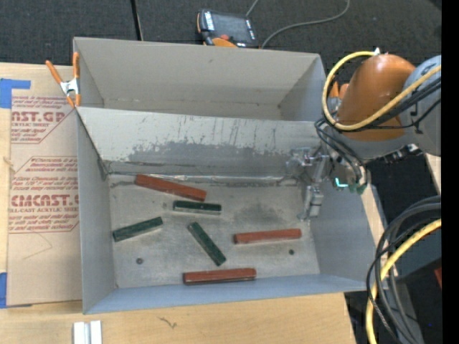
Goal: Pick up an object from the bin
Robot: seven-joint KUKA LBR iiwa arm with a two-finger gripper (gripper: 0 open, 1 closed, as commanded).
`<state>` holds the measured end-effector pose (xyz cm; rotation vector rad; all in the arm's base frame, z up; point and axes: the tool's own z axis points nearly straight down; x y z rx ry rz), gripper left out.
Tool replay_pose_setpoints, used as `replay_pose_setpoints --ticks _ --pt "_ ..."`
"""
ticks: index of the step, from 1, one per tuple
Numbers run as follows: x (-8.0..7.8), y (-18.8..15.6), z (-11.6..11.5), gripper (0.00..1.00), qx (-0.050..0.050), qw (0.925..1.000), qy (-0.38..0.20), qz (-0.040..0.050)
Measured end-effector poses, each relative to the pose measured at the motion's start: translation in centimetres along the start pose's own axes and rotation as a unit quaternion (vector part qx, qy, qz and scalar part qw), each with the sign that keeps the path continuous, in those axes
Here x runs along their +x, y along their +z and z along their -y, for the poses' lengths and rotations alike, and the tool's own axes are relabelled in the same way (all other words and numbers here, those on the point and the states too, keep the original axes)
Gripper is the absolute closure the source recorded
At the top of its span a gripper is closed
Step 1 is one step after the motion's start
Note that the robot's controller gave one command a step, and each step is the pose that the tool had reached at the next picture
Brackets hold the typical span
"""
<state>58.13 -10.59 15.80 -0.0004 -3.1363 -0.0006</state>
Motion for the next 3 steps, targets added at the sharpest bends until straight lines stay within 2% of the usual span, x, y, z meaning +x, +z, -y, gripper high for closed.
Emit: replay_pose_setpoints --ticks 1,2,3 --pt "4.9 9.0 -5.3 0.0 -0.001 0.9875 -0.158 0.0005" --pt "4.7 8.8 -5.2 1.0 0.0 0.9875 -0.157 0.0031" --pt "0.9 -4.3 -6.1 1.0 0.001 0.9914 -0.131 0.0079"
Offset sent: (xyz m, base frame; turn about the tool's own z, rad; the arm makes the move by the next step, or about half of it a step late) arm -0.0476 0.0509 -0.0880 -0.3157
